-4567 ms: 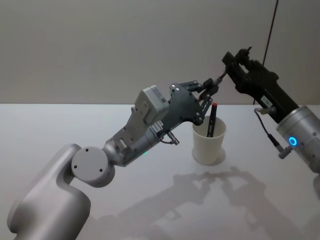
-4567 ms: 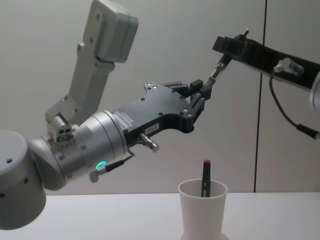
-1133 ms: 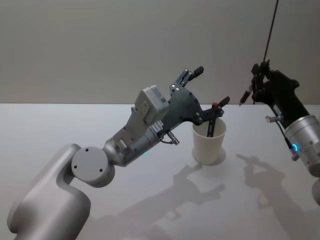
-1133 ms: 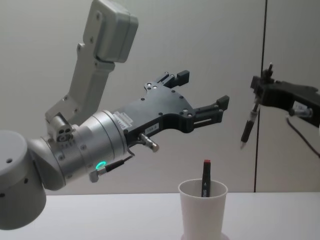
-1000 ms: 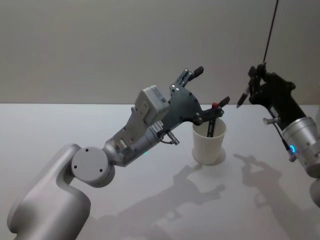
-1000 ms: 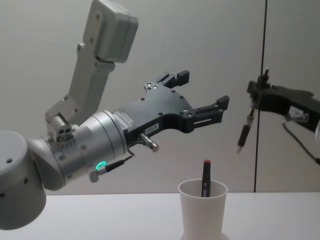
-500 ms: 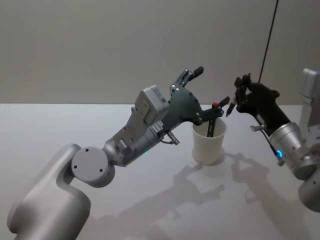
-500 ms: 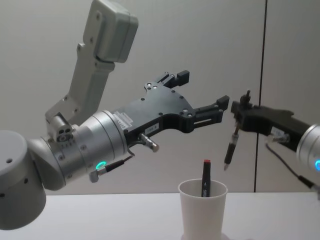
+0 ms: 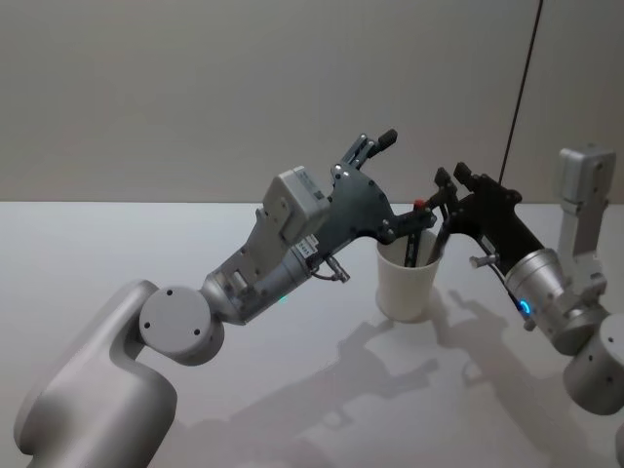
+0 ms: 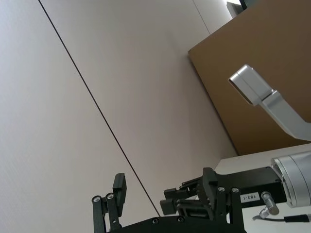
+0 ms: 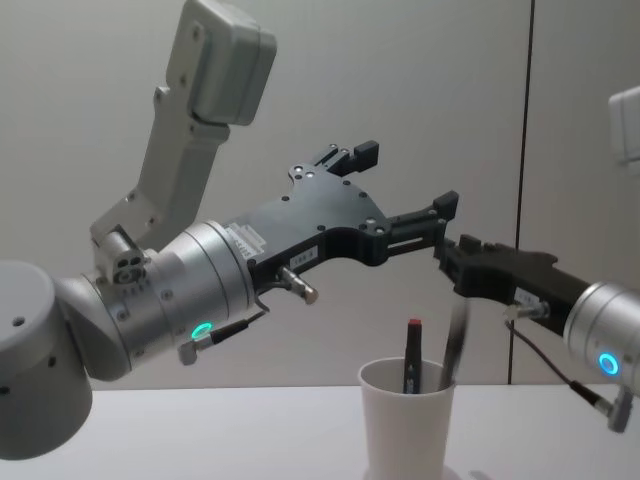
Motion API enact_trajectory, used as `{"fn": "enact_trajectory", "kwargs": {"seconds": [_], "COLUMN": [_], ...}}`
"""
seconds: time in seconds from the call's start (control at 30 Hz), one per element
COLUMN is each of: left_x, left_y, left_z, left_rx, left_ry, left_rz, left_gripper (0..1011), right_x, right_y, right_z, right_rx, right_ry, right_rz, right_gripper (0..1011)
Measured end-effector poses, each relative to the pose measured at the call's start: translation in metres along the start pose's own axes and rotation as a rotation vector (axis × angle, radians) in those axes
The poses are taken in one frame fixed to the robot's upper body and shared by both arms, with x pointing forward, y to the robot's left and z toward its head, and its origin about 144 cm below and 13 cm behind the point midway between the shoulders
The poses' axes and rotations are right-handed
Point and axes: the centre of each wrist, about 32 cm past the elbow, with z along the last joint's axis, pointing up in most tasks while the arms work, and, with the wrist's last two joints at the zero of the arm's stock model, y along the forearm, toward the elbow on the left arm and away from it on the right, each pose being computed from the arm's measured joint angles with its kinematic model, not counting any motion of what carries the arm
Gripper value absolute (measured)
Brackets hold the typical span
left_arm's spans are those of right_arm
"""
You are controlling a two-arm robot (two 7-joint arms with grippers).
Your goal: Place the pen into the pen holder.
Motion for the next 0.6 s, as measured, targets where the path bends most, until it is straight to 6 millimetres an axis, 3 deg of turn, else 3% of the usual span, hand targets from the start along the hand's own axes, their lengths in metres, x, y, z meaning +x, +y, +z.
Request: {"fn": "enact_trajectory", "kwargs": {"seconds": [0.4,0.5,0.6], "left_x": [0.0000,0.0000,0.0000], "left_y": [0.0000,0.0000,0.0000], "left_z": [0.0000,0.0000,0.0000], "left_rx": [0.000,0.000,0.000], "left_ry": [0.000,0.000,0.000], "left_rz": [0.000,0.000,0.000], "left_gripper": [1000,1000,1000], "right_x": [-0.0007,-0.0007,-0.0006], "right_y": [0.0048,0.0054,0.0057], "right_z": [-0.0083,-0.0093,-0.0101], "right_rx": [-0.003,-0.002,0.000], "right_ry": [0.007,0.009,0.011], "right_rz": [0.012,0.013,0.015], "right_gripper": [568,712,768]}}
